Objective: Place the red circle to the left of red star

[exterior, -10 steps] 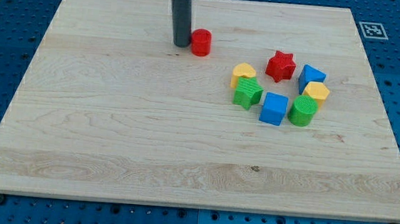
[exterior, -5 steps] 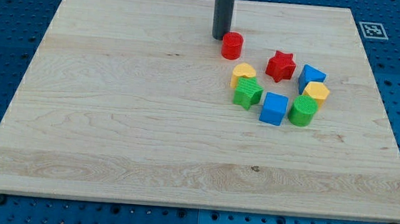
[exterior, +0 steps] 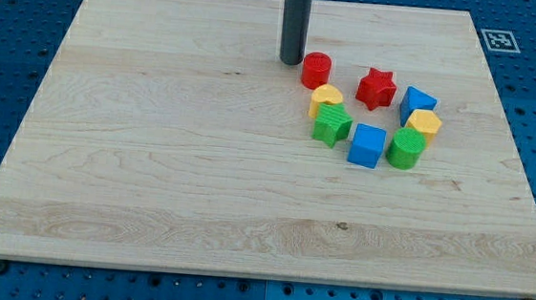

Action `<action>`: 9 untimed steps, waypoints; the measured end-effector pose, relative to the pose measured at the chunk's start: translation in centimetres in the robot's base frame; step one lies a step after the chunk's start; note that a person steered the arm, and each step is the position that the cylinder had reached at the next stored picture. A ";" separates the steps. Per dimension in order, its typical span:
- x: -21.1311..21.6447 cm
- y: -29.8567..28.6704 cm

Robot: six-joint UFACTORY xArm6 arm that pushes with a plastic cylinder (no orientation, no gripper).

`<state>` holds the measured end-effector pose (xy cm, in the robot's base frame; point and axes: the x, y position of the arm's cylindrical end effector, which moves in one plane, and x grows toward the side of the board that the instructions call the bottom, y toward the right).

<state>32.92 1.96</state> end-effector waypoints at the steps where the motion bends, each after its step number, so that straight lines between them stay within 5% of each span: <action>1: 1.4 0.7; 9: 2.4 4.7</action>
